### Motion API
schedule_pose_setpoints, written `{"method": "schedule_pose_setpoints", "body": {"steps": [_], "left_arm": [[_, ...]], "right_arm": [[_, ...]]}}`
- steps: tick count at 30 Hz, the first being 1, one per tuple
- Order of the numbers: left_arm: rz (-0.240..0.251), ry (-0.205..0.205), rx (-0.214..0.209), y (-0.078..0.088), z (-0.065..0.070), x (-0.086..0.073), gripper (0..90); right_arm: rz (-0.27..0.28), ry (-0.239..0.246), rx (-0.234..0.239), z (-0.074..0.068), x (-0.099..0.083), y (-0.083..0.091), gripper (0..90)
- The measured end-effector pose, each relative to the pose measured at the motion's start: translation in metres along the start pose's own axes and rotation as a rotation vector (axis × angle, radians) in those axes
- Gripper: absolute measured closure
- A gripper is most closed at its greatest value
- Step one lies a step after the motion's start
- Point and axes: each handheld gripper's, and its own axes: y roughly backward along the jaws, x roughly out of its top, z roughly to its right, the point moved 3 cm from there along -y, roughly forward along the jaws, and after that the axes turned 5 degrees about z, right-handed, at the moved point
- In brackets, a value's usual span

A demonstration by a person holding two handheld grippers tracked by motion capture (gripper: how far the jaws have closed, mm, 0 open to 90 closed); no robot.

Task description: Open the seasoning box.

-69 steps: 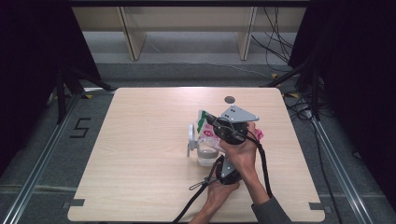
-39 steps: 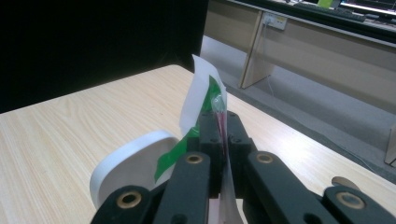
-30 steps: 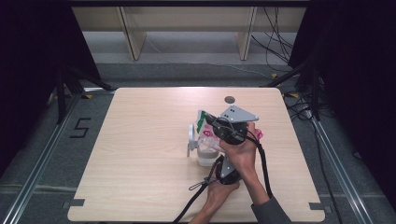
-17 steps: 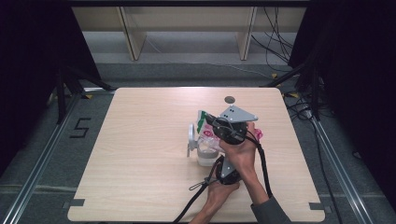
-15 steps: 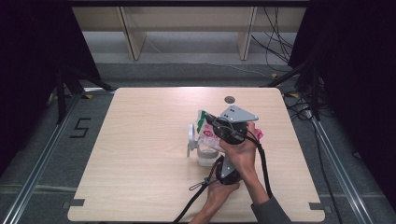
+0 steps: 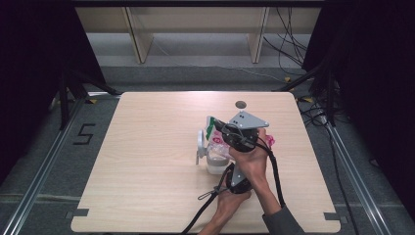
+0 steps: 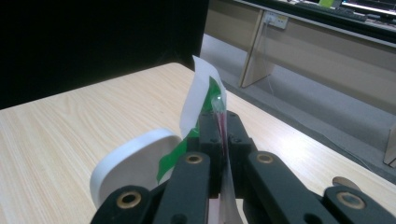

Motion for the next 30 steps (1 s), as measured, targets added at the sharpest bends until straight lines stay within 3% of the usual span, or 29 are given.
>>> {"method": "schedule_pose_setpoints", "body": {"steps": [2,3,5,6,7,8,10,11,15,16,17,18,19,20,22,25,26,30], "left_arm": [[-0.002,-0.007,0.001,0.0004,-0.0002,0.0002,74.8],[-0.017,-0.029,0.013,0.0005,-0.0014,-0.0012,74.8],[-0.016,-0.026,0.012,0.0001,-0.0013,-0.0013,74.8],[-0.012,-0.021,0.007,0.0002,-0.0011,-0.001,74.8],[-0.005,-0.016,0.007,0.0001,-0.0007,-0.0007,74.8],[-0.002,-0.005,0.005,0.0001,0.0001,-0.0002,74.8],[-0.015,-0.025,0.014,0.0,-0.001,-0.0012,74.8],[-0.016,-0.027,0.019,-0.0007,-0.0013,-0.0015,74.8],[-0.006,-0.01,0.007,-0.0003,0.0,-0.0004,74.8],[-0.011,-0.023,0.01,-0.0001,-0.0006,-0.0008,74.8],[-0.016,-0.025,0.017,-0.0005,-0.0008,-0.0011,74.8],[-0.011,-0.022,0.013,-0.0006,-0.0008,-0.001,74.8],[0.0,-0.001,0.004,-0.0004,0.0004,-0.0003,74.8],[-0.001,-0.005,0.005,-0.0001,0.0005,-0.0001,74.8],[-0.003,-0.005,0.005,-0.0001,0.0005,-0.0002,74.8],[0.011,0.005,0.03,-0.0033,0.0011,-0.0013,74.7],[-0.004,-0.008,0.005,-0.0012,0.0005,-0.0013,74.8],[-0.005,-0.018,0.01,0.0004,-0.0011,0.0009,74.8]], "right_arm": [[0.008,0.008,-0.001,-0.0002,0.0011,0.0003,89.4],[0.004,0.01,0.003,0.0005,0.0007,-0.0001,89.4],[0.001,-0.016,-0.008,-0.0008,-0.0007,-0.0007,89.4],[0.01,0.009,-0.014,0.0013,0.0,-0.0003,89.4],[0.0,-0.026,-0.007,-0.0009,-0.0002,0.0007,89.4],[-0.003,-0.019,-0.003,0.0004,0.0006,0.0015,89.4],[0.0,-0.007,0.006,0.0012,0.0002,0.0005,89.4],[0.002,-0.024,-0.001,-0.0001,-0.0006,-0.0002,89.4],[-0.003,-0.006,-0.001,0.001,0.0004,0.001,89.4],[0.005,0.014,-0.005,0.0023,0.0006,0.0008,89.4],[0.003,-0.036,0.001,-0.0012,-0.0006,-0.0002,89.4],[0.009,0.004,-0.012,0.0006,-0.0005,-0.0007,89.4],[0.009,0.01,-0.01,0.0012,0.0,-0.0003,89.4],[-0.001,-0.025,-0.007,-0.001,-0.0001,0.0007,89.4],[0.003,0.006,0.002,0.0015,0.0009,0.0008,89.4],[-0.001,-0.006,-0.007,0.0012,-0.0014,-0.0008,89.4],[0.0,-0.009,-0.007,0.0013,-0.0014,-0.0006,89.4],[0.022,0.028,0.004,0.0014,0.003,0.002,89.4]]}}
